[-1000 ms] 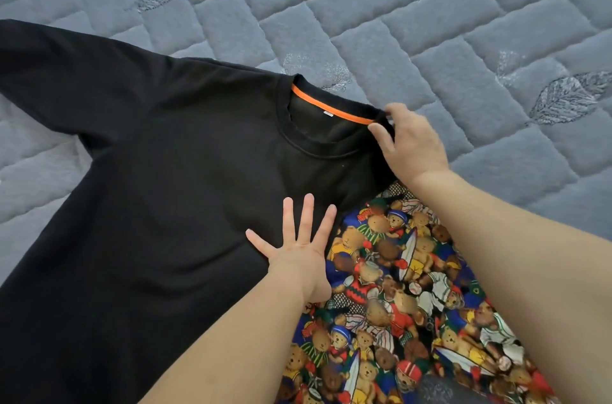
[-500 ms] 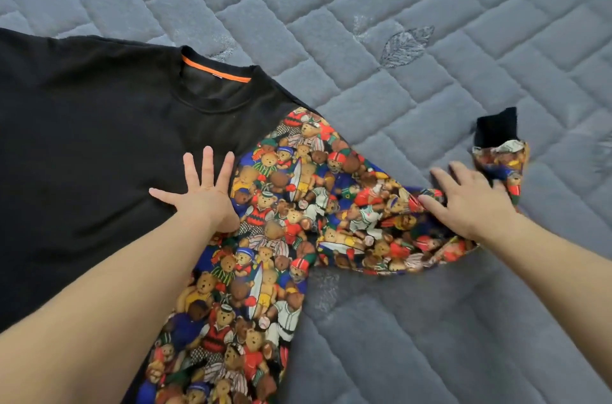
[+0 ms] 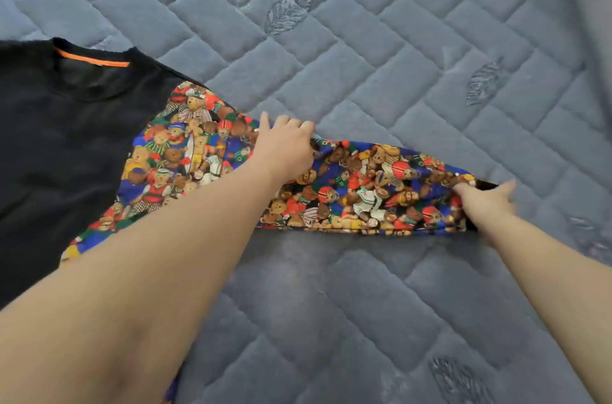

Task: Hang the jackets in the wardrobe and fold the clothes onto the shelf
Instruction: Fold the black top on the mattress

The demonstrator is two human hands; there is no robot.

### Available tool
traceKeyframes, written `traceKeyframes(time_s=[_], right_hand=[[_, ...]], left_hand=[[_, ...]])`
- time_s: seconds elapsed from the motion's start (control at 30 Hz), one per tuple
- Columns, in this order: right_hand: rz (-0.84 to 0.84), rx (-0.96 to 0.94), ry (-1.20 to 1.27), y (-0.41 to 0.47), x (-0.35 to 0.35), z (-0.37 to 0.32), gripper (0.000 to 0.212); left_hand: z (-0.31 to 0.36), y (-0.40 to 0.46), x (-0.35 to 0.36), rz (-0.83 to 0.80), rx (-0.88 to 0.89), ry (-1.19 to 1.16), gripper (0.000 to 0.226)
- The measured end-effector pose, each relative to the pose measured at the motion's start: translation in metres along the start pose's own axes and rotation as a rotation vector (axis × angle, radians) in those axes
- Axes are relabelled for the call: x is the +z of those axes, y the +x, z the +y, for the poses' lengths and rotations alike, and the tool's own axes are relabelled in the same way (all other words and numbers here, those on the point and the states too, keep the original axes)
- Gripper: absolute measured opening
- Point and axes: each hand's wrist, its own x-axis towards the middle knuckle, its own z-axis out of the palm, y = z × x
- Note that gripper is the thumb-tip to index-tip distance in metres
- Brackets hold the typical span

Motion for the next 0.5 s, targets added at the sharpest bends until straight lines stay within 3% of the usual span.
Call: traceKeyframes(time_s=[0.07, 0.1, 0.2, 0.3, 0.4, 0.47, 0.5], right_hand=[[-0.05, 0.07, 0.221, 0.013, -0.008, -0.001, 0.103], [-0.101, 0.089, 0.272, 0.015, -0.012, -0.002, 0.091], [-0.32, 0.047, 0.348, 0.008, -0.019, -0.009, 0.024], [-0.279, 0.02, 0.42, 0.006, -0.031, -0.015, 0.022], [-0.146, 0.09, 0.605, 0.024, -0.049, -0.01, 0.032], [0.004, 0.088, 0.424, 0.035, -0.056, -0.002, 0.033], [0.118, 0.049, 0.275, 0.035, -0.055, 0.0, 0.035]], left_hand=[[0.012, 0.015, -0.002, -0.084, -0.038, 0.065, 0.04], [0.012, 0.02, -0.004, -0.088, -0.049, 0.074, 0.038], [0.0, 0.024, -0.013, -0.171, -0.09, 0.187, 0.034], [-0.009, 0.021, -0.023, -0.262, -0.164, 0.469, 0.039], [-0.009, 0.022, -0.028, 0.066, -0.099, 0.413, 0.026], [-0.007, 0.019, -0.024, 0.292, -0.073, 0.318, 0.017], [-0.005, 0.015, -0.019, 0.311, -0.096, 0.283, 0.02]])
